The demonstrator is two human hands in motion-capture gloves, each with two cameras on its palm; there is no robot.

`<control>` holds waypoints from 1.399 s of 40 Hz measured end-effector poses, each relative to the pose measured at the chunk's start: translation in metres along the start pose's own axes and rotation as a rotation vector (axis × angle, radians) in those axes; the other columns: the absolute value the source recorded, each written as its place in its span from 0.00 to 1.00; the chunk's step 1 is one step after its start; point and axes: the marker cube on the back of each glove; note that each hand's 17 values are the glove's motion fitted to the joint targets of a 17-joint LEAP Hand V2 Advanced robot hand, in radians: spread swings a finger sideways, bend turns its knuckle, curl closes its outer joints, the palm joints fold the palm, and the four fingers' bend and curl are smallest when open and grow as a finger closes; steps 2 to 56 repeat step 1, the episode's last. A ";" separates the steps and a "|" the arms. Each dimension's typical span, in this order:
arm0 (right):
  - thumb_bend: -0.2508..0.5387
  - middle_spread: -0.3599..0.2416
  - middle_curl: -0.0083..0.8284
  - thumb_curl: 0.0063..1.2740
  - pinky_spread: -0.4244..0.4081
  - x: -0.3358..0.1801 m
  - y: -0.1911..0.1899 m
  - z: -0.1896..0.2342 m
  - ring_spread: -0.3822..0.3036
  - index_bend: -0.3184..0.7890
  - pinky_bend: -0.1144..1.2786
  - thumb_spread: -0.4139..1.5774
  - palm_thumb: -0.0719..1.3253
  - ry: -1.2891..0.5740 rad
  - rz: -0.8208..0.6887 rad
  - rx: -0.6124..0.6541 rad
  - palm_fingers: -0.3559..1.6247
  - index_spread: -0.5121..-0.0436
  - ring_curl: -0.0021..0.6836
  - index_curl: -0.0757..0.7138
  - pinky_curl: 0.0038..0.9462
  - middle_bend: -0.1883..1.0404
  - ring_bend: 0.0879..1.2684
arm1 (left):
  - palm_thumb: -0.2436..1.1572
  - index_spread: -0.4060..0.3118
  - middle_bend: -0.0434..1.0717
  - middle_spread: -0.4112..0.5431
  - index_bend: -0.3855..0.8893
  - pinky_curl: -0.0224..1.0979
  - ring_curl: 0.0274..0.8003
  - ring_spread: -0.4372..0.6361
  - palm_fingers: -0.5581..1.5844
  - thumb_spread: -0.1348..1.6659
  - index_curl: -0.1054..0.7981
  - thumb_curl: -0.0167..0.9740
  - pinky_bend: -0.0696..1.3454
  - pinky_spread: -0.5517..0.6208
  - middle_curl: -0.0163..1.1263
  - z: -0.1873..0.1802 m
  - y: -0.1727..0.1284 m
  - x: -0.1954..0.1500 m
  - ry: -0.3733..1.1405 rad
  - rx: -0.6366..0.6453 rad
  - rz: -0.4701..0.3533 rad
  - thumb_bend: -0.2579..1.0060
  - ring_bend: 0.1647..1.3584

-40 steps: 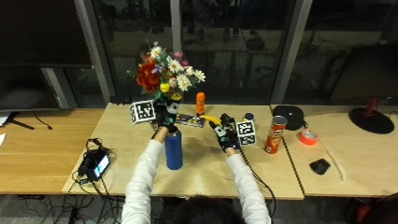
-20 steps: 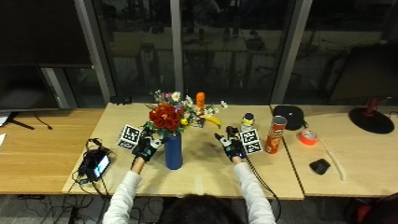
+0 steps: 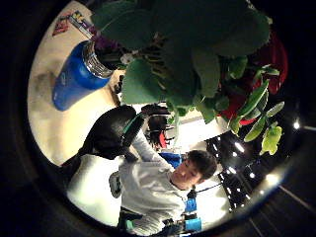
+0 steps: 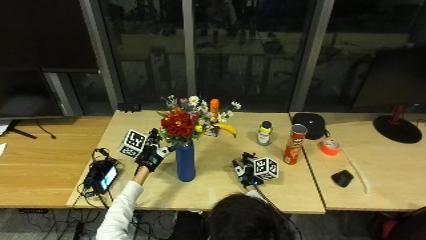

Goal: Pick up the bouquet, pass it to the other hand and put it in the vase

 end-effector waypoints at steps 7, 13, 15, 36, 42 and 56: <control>0.30 0.61 0.45 0.33 0.82 0.013 -0.002 -0.008 0.65 0.46 0.36 0.79 0.54 0.024 -0.005 0.016 0.35 0.46 0.40 0.46 0.32 0.34 0.23 | 0.48 0.81 0.20 0.88 0.36 0.30 0.34 0.88 0.20 0.57 0.31 0.42 0.31 0.90 0.29 0.000 0.000 0.000 0.004 -0.002 -0.002 0.18 0.31; 0.30 0.61 0.45 0.33 0.82 0.013 -0.002 -0.008 0.65 0.46 0.36 0.79 0.54 0.024 -0.005 0.016 0.35 0.46 0.40 0.46 0.32 0.34 0.23 | 0.48 0.81 0.20 0.88 0.36 0.30 0.34 0.88 0.20 0.57 0.31 0.42 0.31 0.90 0.29 0.000 0.000 0.000 0.004 -0.002 -0.002 0.18 0.31; 0.30 0.61 0.45 0.33 0.82 0.013 -0.002 -0.008 0.65 0.46 0.36 0.79 0.54 0.024 -0.005 0.016 0.35 0.46 0.40 0.46 0.32 0.34 0.23 | 0.48 0.81 0.20 0.88 0.36 0.30 0.34 0.88 0.20 0.57 0.31 0.42 0.31 0.90 0.29 0.000 0.000 0.000 0.004 -0.002 -0.002 0.18 0.31; 0.30 0.61 0.45 0.33 0.82 0.013 -0.002 -0.008 0.65 0.46 0.36 0.79 0.54 0.024 -0.005 0.016 0.35 0.46 0.40 0.46 0.32 0.34 0.23 | 0.48 0.81 0.20 0.88 0.36 0.30 0.34 0.88 0.20 0.57 0.31 0.42 0.31 0.90 0.29 0.000 0.000 0.000 0.004 -0.002 -0.002 0.18 0.31; 0.30 0.61 0.45 0.33 0.82 0.013 -0.002 -0.008 0.65 0.46 0.36 0.79 0.54 0.024 -0.005 0.016 0.35 0.46 0.40 0.46 0.32 0.34 0.23 | 0.48 0.81 0.20 0.88 0.36 0.30 0.34 0.88 0.20 0.57 0.31 0.42 0.31 0.90 0.29 0.000 0.000 0.000 0.004 -0.002 -0.002 0.18 0.31; 0.30 0.61 0.45 0.33 0.82 0.013 -0.002 -0.008 0.65 0.46 0.36 0.79 0.54 0.024 -0.005 0.016 0.35 0.46 0.40 0.46 0.32 0.34 0.23 | 0.48 0.81 0.20 0.88 0.36 0.30 0.34 0.88 0.20 0.57 0.31 0.42 0.31 0.90 0.29 0.000 0.000 0.000 0.004 -0.002 -0.002 0.18 0.31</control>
